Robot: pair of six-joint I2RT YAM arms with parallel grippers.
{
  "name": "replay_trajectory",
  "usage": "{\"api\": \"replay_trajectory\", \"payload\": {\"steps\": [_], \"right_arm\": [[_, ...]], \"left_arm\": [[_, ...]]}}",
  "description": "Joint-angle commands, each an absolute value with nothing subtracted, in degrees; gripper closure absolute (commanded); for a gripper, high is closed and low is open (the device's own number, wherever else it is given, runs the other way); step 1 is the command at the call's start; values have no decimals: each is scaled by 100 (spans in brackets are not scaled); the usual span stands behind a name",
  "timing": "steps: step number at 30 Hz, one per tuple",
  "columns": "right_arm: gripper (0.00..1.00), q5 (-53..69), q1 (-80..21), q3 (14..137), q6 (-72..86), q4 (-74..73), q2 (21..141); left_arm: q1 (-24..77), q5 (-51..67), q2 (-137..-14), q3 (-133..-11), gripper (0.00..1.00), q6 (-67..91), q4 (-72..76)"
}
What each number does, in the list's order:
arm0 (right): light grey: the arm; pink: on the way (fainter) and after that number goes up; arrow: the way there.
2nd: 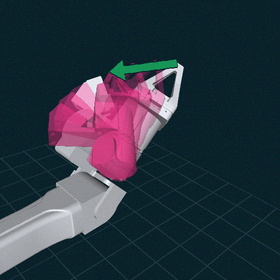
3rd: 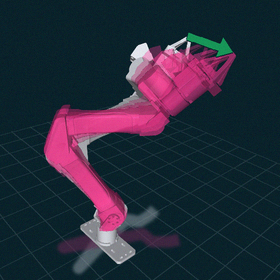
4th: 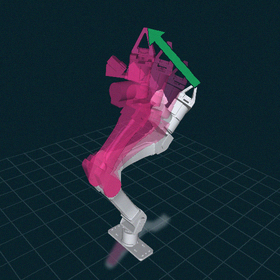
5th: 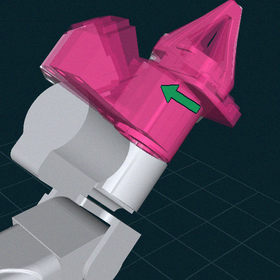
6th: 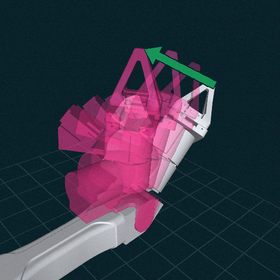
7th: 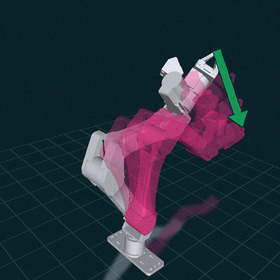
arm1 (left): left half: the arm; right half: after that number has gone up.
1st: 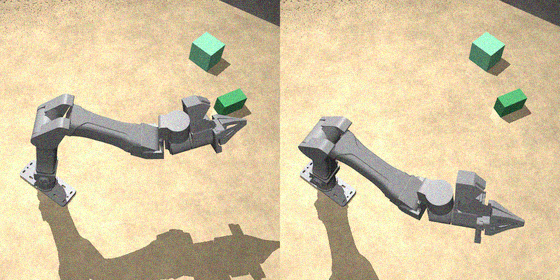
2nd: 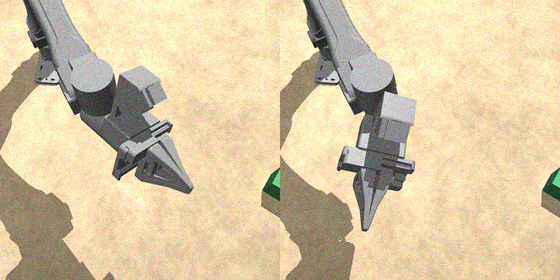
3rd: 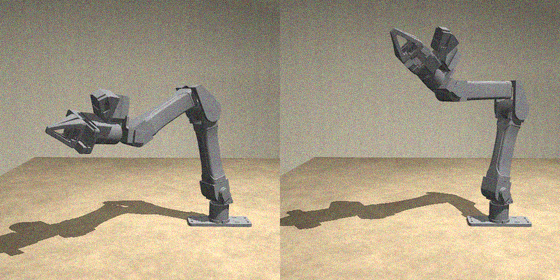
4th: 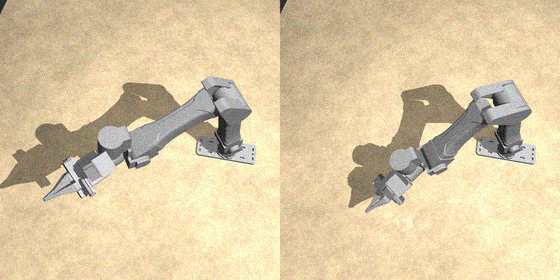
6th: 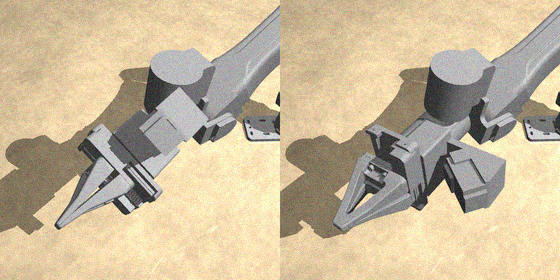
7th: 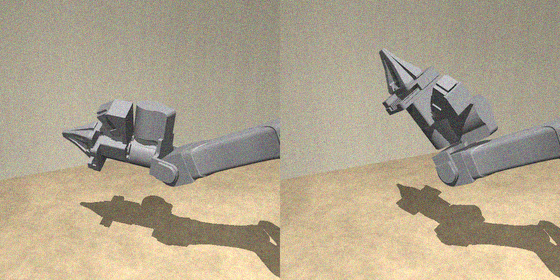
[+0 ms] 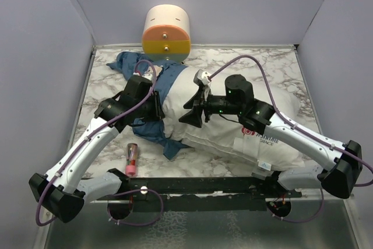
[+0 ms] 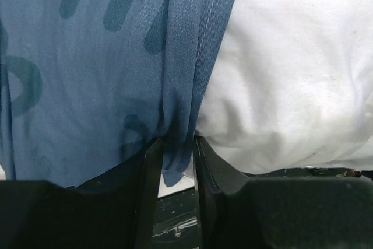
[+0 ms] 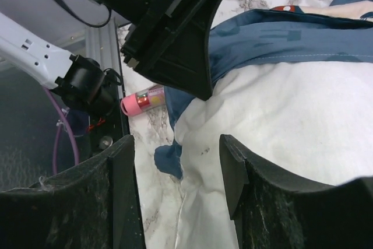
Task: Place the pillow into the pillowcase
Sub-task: Stuff the pillow into the pillowcase.
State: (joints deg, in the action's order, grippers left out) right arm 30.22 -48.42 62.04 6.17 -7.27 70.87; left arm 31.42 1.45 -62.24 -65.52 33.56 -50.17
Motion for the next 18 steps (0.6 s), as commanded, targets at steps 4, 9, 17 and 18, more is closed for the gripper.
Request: {"api": "replay_trajectory", "payload": {"steps": [4, 9, 17, 18], "right_arm": [[43, 2081, -4995, 6789, 1014, -1298, 8193], [62, 1337, -5009, 6845, 1073, -1674, 8434], [98, 637, -5004, 6652, 1115, -1837, 8675], [99, 604, -5001, 6647, 1135, -1830, 8694]], "left_arm": [[3137, -60, -6215, -6614, 69, 3135, -5094], [3141, 23, -6184, -6300, 85, 3174, -4714], [3143, 286, -6162, -6492, 100, 3068, -4778], [3143, 364, -6123, -6516, 100, 3045, -4818]]}}
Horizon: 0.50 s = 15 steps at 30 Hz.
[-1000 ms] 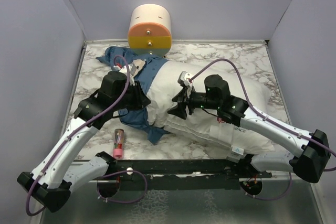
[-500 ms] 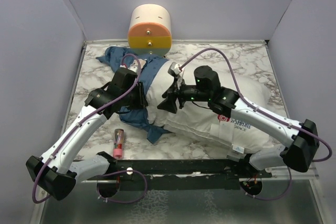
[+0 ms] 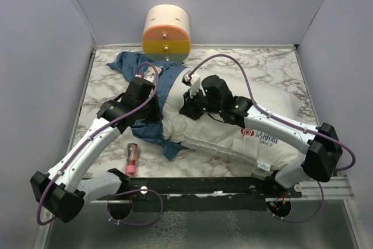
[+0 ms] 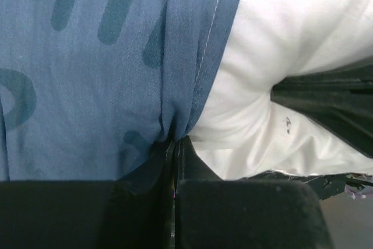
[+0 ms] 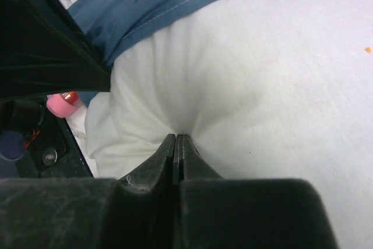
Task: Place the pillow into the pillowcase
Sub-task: Stuff the pillow into the pillowcase.
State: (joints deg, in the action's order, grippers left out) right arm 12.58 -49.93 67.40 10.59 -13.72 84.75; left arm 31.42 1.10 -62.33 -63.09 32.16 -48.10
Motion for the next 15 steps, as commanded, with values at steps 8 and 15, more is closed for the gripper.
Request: {"api": "replay_trajectory", "payload": {"steps": [8, 15], "right_arm": [[99, 756, -5002, 6574, 1196, -1840, 8902], [99, 862, -5001, 6280, 1290, -1678, 8787]], "left_arm": [[3131, 415, -5847, -6484, 94, 3038, -4949], [3129, -160, -5858, -6385, 57, 3067, -4912]]}}
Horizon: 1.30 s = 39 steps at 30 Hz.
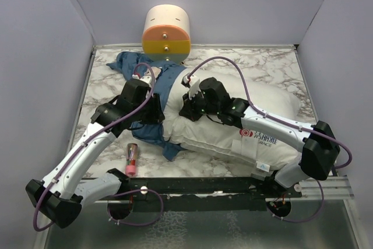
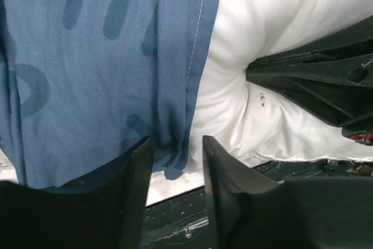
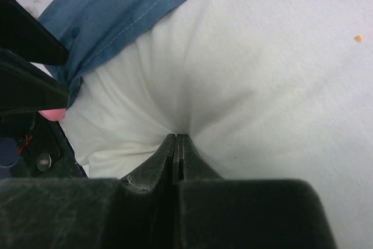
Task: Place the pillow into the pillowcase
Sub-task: Stuff the pillow into the pillowcase.
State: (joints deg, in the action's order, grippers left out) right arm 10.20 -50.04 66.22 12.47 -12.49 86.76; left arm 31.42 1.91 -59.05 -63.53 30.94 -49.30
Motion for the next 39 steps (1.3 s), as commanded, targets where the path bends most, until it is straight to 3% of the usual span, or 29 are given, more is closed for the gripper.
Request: {"api": "replay_trajectory", "payload": {"steps": [1, 5, 7, 11, 15, 23, 31, 39], "right_arm": [[99, 881, -5001, 6266, 1306, -1660, 8781], [99, 903, -5001, 6283, 1331, -1635, 8798], [99, 916, -5001, 6305, 1331, -1626, 8811], [99, 945, -5001, 6326, 1351, -1597, 8856], [99, 1077, -5002, 6306, 1453, -1457, 8976], [99, 1150, -5000, 6269, 1948, -841, 9377], [99, 1164, -4803, 6004, 2793, 709, 9381], [97, 1612, -4421, 5529, 2608, 1237, 9078]], "left_arm": [[3133, -145, -5930, -6375, 55, 3049, -4837], [3129, -189, -6246, -6393, 54, 2946, -4725], [3133, -245, -6340, -6427, 60, 2888, -4716], [3130, -295, -6360, -6641, 89, 2824, -4880], [3131, -119, -6271, -6934, 99, 2813, -5154], [3136, 1253, -6097, -7238, 100, 3205, -5142], [3140, 3411, -6069, -6446, 100, 4544, -3211], [3139, 3483, -6025, -5916, 100, 3983, -3703]]}}
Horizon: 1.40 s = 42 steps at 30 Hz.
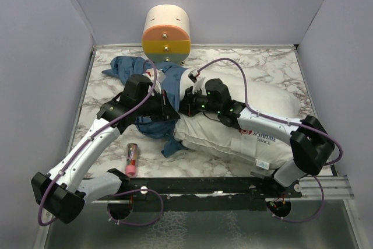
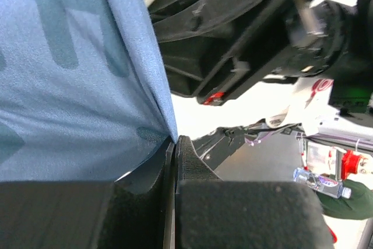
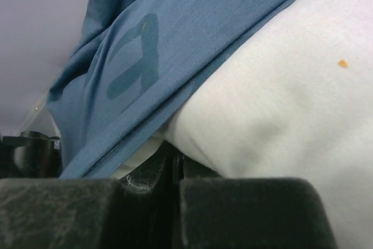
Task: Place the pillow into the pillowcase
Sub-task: Stuff the pillow into the pillowcase.
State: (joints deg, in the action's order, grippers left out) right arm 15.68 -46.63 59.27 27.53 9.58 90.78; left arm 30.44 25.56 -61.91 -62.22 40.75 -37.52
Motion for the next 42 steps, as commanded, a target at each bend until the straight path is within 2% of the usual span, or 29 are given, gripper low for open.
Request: {"api": "replay_trajectory", "payload": {"steps": [1, 5, 11, 15, 22, 26, 29, 32, 34, 36, 37, 40, 41, 42], "right_arm": [[96, 1809, -4419, 5464, 2480, 1323, 8954], [78, 2775, -4421, 5310, 1922, 1293, 8220], [57, 3029, -4421, 5421, 1234, -113, 6718], [39, 3402, -4446, 5591, 479, -1024, 6185], [22, 2871, -4551, 5167, -989, -1146, 5892], [20, 2554, -4597, 5255, -1716, -1132, 6372], [20, 1707, -4823, 5382, -2149, -1174, 6872], [22, 605, -5005, 5484, -2328, -1120, 7350], [28, 247, -5018, 5482, -2200, -950, 7623], [44, 135, -5023, 5440, -2062, -697, 7828], [57, 62, -5022, 5407, -1951, -536, 7896], [88, -237, -5019, 5304, -1552, 123, 7974], [96, -311, -5019, 5283, -1428, 375, 7986], [99, -422, -5019, 5308, -1303, 579, 7993]], "left_arm": [[3131, 3323, -6032, -5809, 100, 3895, -3772], [3100, 3040, -6170, -5455, 100, 3758, -3585], [3055, 3020, -6150, -5215, 100, 3856, -3113], [3045, 3022, -6004, -5295, 100, 3870, -3111], [3035, 3131, -6101, -5759, 100, 3883, -3222], [3038, 3123, -6070, -5887, 100, 3928, -3236], [3038, 3100, -6067, -5974, 100, 3995, -3212], [3033, 3102, -6078, -6095, 100, 4109, -3144], [3035, 3142, -6083, -6191, 100, 4226, -3077], [3039, 3222, -6103, -6308, 100, 4383, -2962], [3039, 3269, -6119, -6377, 100, 4470, -2880], [3037, 3490, -6212, -6565, 100, 4762, -2589], [3040, 3535, -6275, -6640, 100, 4820, -2522], [3035, 3580, -6328, -6726, 100, 4876, -2472]]}}
